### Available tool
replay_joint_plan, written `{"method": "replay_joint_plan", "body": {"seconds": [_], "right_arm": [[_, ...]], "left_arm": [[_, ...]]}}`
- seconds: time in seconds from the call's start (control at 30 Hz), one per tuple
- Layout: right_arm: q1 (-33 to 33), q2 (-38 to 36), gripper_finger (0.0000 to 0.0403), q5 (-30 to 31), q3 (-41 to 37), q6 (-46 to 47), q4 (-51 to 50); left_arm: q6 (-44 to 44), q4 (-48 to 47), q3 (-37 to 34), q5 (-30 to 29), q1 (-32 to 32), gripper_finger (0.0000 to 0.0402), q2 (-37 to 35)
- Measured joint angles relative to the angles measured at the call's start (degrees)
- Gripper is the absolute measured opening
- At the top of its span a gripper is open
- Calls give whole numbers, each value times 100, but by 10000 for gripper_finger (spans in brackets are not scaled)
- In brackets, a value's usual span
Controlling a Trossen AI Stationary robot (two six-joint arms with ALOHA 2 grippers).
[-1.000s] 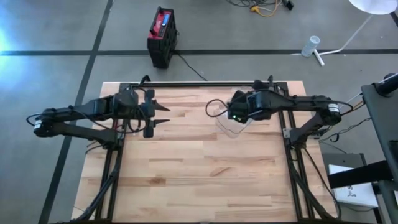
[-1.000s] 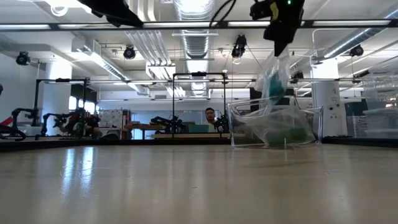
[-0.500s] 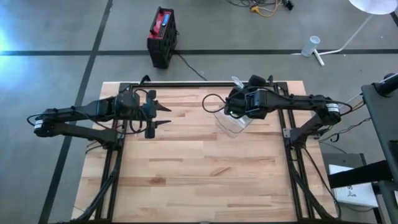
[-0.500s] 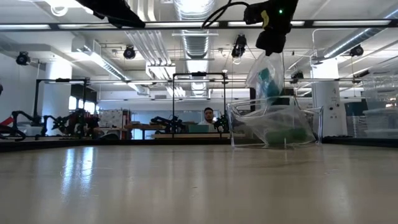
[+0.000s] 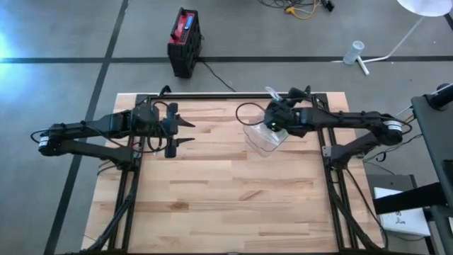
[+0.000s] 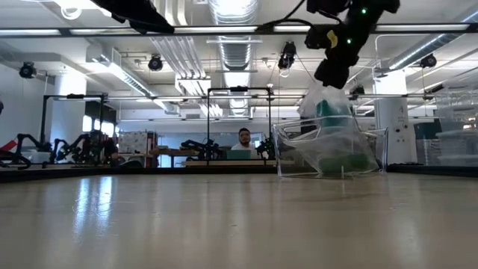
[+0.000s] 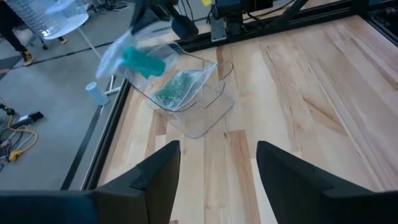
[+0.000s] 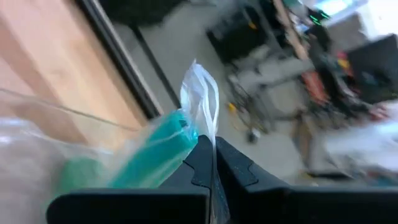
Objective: Roll bandage
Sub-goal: Put the transparent zip bag with the rolled dark green bandage into the transparent bin
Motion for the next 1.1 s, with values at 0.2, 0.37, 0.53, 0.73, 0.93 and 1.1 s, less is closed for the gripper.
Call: {"method": "replay_joint_plan", "body": {"seconds": [0.2,0.37,0.53,0.73,0.93,1.1], "right_arm": [[-148,-700,0,-530,-1268,-531,1384],[-123,-1012,14,-733,-1672,383,1083],[-104,-1151,52,-1523,-1754,1291,178],[-109,-1158,106,-2249,-1752,2206,-755],[-111,-1149,156,-2377,-1716,2438,-1053],[-6,-1151,190,-2396,-1100,2411,-979]], "left_arm": [[2,-2,0,4,0,191,0],[3,40,0,8,0,182,0],[-11,45,2,9,0,175,0],[-13,69,2,9,0,169,0],[-15,80,2,9,0,173,0],[-15,86,2,9,0,183,0]]}}
